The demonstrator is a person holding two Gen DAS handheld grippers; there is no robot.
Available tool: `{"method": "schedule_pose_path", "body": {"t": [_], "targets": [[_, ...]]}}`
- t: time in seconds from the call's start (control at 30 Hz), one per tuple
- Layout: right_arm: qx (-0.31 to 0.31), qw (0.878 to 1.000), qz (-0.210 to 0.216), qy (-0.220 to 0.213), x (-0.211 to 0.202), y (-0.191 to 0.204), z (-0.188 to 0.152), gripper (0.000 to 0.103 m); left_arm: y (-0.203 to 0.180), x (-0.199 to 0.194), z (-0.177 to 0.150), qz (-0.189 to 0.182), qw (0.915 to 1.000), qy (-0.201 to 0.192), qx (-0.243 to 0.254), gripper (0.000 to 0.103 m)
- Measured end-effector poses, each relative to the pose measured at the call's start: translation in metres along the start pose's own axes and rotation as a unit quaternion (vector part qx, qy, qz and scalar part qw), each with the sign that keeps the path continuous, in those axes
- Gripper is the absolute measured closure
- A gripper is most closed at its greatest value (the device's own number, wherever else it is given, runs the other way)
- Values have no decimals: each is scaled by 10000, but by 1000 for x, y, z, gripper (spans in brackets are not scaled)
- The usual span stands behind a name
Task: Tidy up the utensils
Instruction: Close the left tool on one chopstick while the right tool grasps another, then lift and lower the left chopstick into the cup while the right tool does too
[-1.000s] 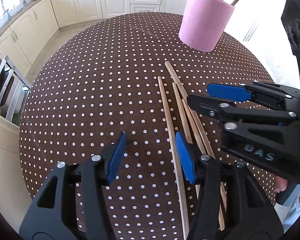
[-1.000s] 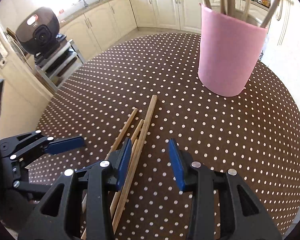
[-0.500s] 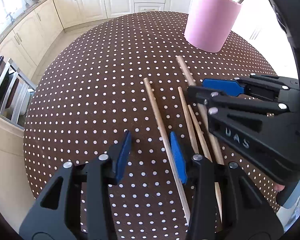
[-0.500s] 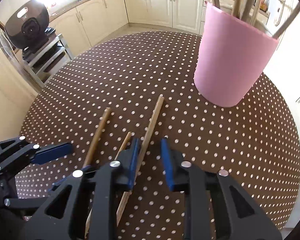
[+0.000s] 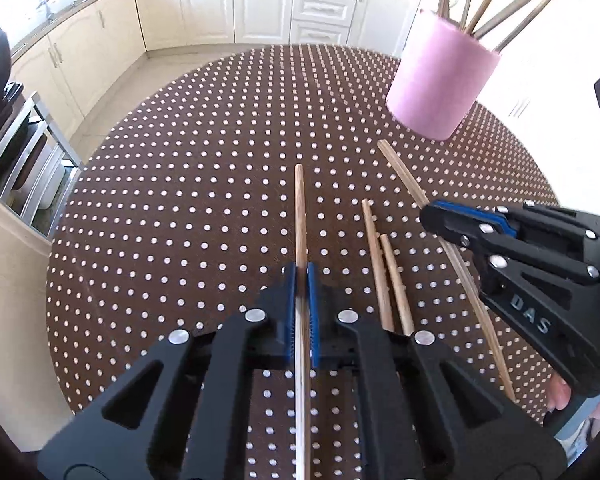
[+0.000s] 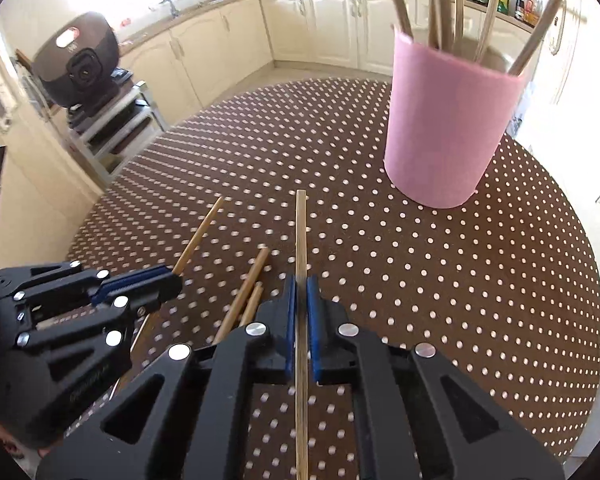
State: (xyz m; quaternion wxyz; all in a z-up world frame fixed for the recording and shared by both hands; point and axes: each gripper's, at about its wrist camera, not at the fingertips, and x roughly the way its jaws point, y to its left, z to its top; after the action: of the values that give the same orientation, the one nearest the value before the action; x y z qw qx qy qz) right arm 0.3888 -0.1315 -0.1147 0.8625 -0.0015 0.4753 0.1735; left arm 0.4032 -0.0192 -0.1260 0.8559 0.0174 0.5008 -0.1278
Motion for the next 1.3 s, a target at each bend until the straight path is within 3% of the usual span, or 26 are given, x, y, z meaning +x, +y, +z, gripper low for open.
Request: {"method": "schedule_pose_path", "body": {"t": [0.3,0.63,0.77,1.03,1.3], "targets": [[-4,9961,460,-759,-77,-3,-6,99,-9,-81,1,-120,9963,-852,14,97],[-148,9843,326,-1729,-157,-7,-15,99,-28,-164,-15,-179,9786,-2046,136,97],[-208,9774,214,-2091,-179,-12,-15,99,-36,-176,-19,-247,9709,-2375,197,97],[-83,9574,-72,-2887,-213,-35,-9,99,-47,-184,5,-422,9607,-2742,71,97],[193,9300,-203,-3666,-228,-60,7,99,-49,-196,53,-547,9449,-3205,-374,97]]}}
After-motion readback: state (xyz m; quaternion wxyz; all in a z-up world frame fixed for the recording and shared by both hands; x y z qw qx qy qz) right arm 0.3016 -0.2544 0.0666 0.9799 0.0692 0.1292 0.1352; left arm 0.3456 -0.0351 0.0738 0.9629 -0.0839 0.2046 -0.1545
